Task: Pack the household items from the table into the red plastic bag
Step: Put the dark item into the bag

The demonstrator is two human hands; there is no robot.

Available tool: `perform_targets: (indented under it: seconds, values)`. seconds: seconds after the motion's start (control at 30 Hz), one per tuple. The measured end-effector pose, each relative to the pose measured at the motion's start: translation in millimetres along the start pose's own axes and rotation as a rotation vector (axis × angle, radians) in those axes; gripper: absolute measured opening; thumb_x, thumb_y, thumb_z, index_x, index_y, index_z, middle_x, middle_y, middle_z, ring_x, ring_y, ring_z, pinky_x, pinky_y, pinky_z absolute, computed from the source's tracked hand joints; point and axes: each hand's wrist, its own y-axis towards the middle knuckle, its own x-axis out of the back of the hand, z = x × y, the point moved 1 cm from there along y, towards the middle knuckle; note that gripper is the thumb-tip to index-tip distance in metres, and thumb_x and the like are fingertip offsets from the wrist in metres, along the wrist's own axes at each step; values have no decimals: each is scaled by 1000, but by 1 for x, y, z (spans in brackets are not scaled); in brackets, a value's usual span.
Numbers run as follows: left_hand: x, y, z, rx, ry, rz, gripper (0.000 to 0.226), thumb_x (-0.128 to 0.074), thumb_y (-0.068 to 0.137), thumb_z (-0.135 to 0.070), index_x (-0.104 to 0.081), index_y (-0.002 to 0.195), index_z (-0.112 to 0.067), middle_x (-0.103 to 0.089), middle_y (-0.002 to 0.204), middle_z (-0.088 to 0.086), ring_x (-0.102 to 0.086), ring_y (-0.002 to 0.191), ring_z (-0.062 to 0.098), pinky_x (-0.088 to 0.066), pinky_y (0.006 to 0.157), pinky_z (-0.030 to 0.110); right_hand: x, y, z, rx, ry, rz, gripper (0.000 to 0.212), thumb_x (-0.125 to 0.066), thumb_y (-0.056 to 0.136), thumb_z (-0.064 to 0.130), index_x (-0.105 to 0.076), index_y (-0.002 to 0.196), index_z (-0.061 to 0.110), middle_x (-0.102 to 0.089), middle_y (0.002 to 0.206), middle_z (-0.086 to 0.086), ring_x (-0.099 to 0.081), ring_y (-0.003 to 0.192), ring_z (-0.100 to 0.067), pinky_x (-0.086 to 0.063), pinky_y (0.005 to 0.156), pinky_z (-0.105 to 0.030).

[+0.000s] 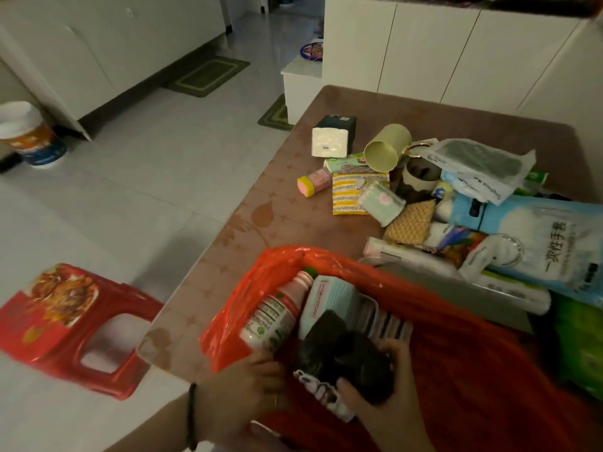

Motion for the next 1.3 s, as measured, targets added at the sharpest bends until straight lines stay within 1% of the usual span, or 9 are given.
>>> perform_targets:
  seconds: [0.13,0.23,0.47,0.6,0.73,0.83,1.07,1.2,1.3]
  values:
    - [-10,-4,-7,52,205,4,20,-76,49,-52,-66,58,-38,-65,56,-22,-62,61,-8,-55,71,12,-22,-17,-17,118,-197,-6,55,-82,55,24,-36,87,21,-48,93,2,-55,81,2,-44,65,-7]
    - [1,-9,-9,51,126,-2,12,-73,59,-46,-68,63,-36,-62,52,-18,-56,49,-5,-43,50,6,-30,-12,-25,241,-395,-50,53,-72,55,43,-32,87,29,-37,103,11,-43,97,1,-40,76,-10]
    - [36,-4,-10,172,-269,-59,32,-58,81,-23,-63,113,-26,-71,107,-8,-67,93,10,-53,75,24,-43,6,-28,166,-965,297,70,-51,82,54,-20,140,31,-14,145,4,-29,132,-16,-35,103,-26]
    - [52,8,3,182,-439,-171,39,-60,77,-26,-61,116,-28,-69,111,-10,-62,98,1,-49,83,15,-14,13,-1,214,-824,438,49,-44,89,49,-36,136,35,-39,135,8,-43,122,-6,-39,99,-20]
    - [78,29,29,235,-634,-308,31,-60,84,-24,-59,115,-26,-66,104,-16,-59,92,-13,-47,81,8,30,46,48,216,-491,166,18,-57,89,23,-60,97,40,-65,98,16,-59,89,6,-46,73,-5]
    - [95,59,62,407,-714,-431,27,-55,89,-18,-58,115,-25,-68,111,-2,-62,102,6,-49,95,28,53,91,75,262,-444,-14,20,-61,86,14,-61,101,28,-63,96,14,-59,87,13,-46,69,-3]
    - [104,164,134,648,-958,-468,40,-48,93,-18,-39,131,-15,-51,96,-17,-51,84,-3,-39,63,-7,69,218,84,87,-629,-57,80,-73,75,24,-26,140,21,-40,140,-8,-46,123,-25,-46,97,-39]
    - [78,218,170,752,-1161,-438,56,-53,90,-17,-28,140,-7,-50,132,10,-52,117,21,-44,99,25,72,283,66,9,-844,-57,105,-78,69,27,-6,146,26,-21,150,-10,-29,135,-30,-31,109,-44]
    - [57,247,186,848,-1305,-418,65,-58,87,-21,-25,141,-8,-54,125,9,-54,113,22,-43,100,33,71,313,44,-53,-1044,-29,109,-79,66,25,-4,145,27,-24,147,-15,-30,132,-36,-36,104,-46]
